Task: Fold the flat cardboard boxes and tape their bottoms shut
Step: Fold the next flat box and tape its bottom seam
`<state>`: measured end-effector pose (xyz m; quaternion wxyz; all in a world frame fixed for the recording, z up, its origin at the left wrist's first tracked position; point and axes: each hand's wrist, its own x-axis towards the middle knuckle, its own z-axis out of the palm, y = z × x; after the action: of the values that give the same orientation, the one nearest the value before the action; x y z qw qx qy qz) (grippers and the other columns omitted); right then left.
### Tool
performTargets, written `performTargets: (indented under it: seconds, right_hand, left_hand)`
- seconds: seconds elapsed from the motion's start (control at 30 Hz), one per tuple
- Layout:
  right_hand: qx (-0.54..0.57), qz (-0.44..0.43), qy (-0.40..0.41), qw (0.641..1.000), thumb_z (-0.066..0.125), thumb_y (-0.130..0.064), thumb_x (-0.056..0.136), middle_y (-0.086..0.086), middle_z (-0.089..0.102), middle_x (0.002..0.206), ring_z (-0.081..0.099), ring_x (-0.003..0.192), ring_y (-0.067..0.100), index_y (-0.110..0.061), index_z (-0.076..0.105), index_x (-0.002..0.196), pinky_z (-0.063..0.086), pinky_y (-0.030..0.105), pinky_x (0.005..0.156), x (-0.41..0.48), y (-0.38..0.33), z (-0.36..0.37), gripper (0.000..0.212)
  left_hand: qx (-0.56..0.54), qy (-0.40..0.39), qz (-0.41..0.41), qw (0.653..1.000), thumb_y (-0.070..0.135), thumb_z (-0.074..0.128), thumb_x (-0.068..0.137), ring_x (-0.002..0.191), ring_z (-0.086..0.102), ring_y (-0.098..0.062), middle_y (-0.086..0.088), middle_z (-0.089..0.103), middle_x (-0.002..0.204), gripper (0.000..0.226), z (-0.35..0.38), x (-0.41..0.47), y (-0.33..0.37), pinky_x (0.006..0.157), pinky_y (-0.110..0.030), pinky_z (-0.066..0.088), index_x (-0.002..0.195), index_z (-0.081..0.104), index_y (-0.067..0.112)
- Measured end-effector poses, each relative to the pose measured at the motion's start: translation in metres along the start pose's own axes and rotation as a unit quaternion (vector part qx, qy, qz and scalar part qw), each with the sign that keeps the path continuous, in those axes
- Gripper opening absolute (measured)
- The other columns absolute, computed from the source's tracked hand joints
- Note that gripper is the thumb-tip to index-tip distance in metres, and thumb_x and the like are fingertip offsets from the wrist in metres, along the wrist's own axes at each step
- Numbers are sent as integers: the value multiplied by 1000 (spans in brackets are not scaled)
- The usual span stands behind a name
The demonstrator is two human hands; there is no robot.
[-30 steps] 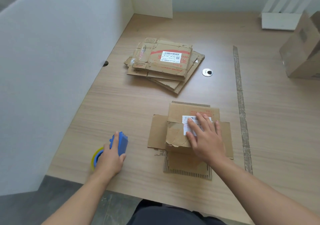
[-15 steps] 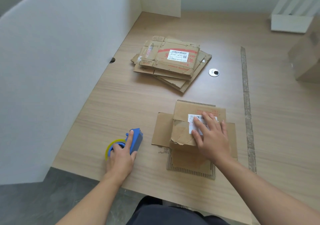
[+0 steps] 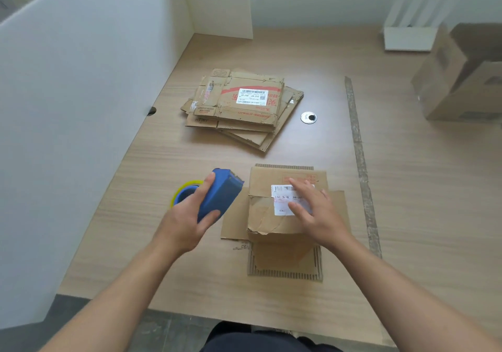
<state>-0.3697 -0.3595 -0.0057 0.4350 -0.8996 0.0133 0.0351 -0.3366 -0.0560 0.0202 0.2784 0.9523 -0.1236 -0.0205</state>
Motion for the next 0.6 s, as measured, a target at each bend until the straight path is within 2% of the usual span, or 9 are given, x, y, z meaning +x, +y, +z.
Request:
performTargets:
  seconds: [0.03, 0.1, 0.17, 0.23, 0.4, 0.5, 0.6]
  right_hand:
    - [22, -4, -4, 1000, 55, -27, 101, -25, 36, 144, 23, 146, 4, -44, 37, 144, 8, 33, 121, 0, 0, -3, 50]
    - [75, -8, -4, 997, 57, -23, 100, -23, 39, 142, 33, 138, 0, -51, 33, 139, 21, 28, 117, -1, 1, -7, 54]
    - [111, -9, -5, 994, 57, -22, 99, -23, 39, 143, 34, 131, -12, -56, 29, 137, 25, 21, 113, -2, 1, -9, 58]
    - [122, -12, -4, 992, 57, -22, 100, -24, 38, 145, 29, 130, -20, -57, 28, 139, 24, 16, 111, -2, 3, -9, 60]
    - [143, -4, 2, 990, 58, -18, 100, -16, 39, 150, 32, 139, -3, -48, 33, 143, 24, 16, 113, -1, 5, -11, 58]
    - [121, -8, 15, 992, 60, -16, 98, -16, 45, 144, 33, 137, -2, -32, 47, 143, 24, 19, 115, 1, 5, -8, 49]
    - [111, 6, 36, 993, 61, -16, 97, -5, 54, 141, 41, 136, 8, -22, 67, 124, 30, 30, 116, 4, 4, -4, 29]
  left_hand:
    - [26, 4, 62, 998, 31, 70, 89, 81, 50, -13, 20, 55, 107, 87, -5, 6, 10, 70, -28, 43, 146, 13, 61]
    - [96, 0, 193, 976, 22, 77, 84, 69, 52, -20, 9, 61, 98, 87, -9, 17, 27, 56, -28, 43, 150, 25, 44]
    - [135, -32, 266, 954, 19, 79, 82, 61, 52, -25, 3, 62, 88, 85, -7, 25, 39, 48, -32, 45, 148, 28, 37]
    - [149, -56, 300, 940, 18, 81, 81, 58, 53, -27, 0, 63, 83, 86, -3, 33, 48, 47, -35, 48, 147, 29, 35]
    - [170, -90, 349, 917, 15, 87, 71, 55, 52, -22, 1, 61, 79, 90, 6, 42, 61, 49, -28, 46, 143, 36, 29]
    - [174, -100, 352, 914, 17, 87, 70, 55, 51, -20, 1, 59, 77, 90, 8, 47, 66, 50, -26, 44, 144, 37, 29]
    - [172, -125, 362, 908, 18, 85, 73, 58, 52, -21, 1, 57, 77, 89, 11, 48, 67, 50, -29, 47, 145, 34, 32]
